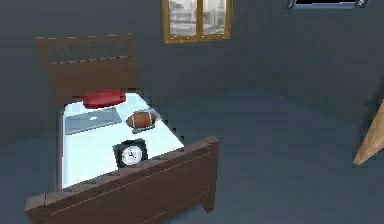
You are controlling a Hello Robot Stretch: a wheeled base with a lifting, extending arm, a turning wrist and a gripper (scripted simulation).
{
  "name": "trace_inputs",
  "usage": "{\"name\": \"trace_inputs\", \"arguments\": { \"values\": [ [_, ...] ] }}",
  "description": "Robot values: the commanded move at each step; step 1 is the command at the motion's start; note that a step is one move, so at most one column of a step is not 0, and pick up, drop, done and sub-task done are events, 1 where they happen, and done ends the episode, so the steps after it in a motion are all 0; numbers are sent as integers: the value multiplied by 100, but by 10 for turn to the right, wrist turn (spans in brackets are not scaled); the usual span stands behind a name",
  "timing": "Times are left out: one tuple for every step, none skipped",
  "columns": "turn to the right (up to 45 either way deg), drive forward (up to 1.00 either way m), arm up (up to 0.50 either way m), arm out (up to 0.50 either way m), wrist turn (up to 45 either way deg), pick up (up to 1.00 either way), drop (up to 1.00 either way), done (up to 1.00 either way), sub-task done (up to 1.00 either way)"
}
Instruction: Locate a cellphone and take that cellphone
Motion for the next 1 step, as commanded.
{"name": "trace_inputs", "arguments": {
  "values": [
    [-450, 0, 0, 0, 0, 0, 0, 0, 0]
  ]
}}
